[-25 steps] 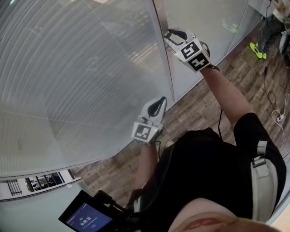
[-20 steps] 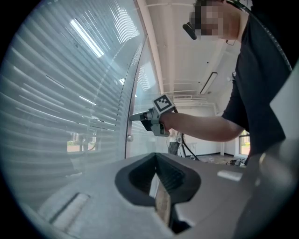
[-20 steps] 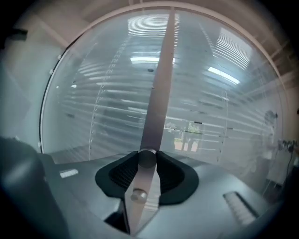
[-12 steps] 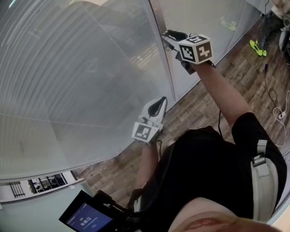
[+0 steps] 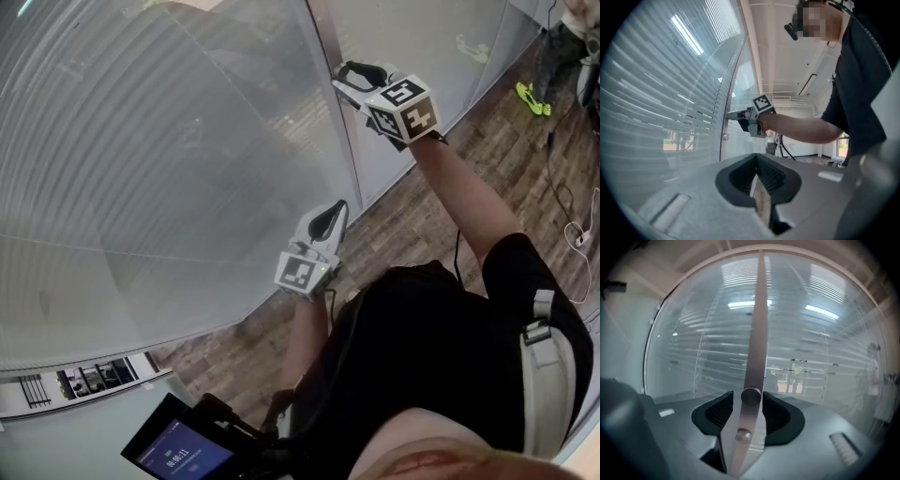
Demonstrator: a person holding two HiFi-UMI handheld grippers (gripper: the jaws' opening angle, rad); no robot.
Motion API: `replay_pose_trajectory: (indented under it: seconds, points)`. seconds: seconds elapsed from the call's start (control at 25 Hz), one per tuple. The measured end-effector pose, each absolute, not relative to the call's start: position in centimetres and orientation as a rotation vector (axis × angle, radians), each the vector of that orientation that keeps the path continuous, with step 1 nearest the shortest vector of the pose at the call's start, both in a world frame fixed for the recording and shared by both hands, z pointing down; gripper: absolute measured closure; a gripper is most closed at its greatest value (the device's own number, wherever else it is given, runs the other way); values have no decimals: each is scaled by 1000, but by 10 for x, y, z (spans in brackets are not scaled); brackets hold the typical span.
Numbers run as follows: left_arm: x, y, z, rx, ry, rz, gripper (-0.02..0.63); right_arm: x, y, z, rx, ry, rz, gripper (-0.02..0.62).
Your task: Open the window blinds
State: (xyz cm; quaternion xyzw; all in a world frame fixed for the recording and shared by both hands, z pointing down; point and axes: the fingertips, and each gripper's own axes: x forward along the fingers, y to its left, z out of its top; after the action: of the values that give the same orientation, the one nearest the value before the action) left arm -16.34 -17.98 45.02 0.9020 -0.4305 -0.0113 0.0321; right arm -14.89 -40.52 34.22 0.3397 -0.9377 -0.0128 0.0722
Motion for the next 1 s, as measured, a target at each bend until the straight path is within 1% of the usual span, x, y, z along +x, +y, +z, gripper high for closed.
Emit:
replay_pose_trajectory:
  seconds: [0.16, 0.4, 0.64, 0.8, 1.0]
  points:
    - [-164, -180, 452, 2767, -1327, -40, 603, -152, -390, 341, 933, -2677, -421, 359]
    - [-167, -180, 451, 2754, -1326, -66, 603, -151, -382, 329, 847, -2370, -927, 357]
    - [-168, -182, 454, 2764, -1324, -61, 603, -155, -391, 346, 724, -1944, -1349, 351]
    - [-172, -184, 453, 2788, -1340, -82, 603, -159, -394, 351, 672, -1801, -1460, 371]
    - [-173, -184, 453, 2771, -1340, -82, 603, -158, -399, 354, 675, -1797, -1459, 388]
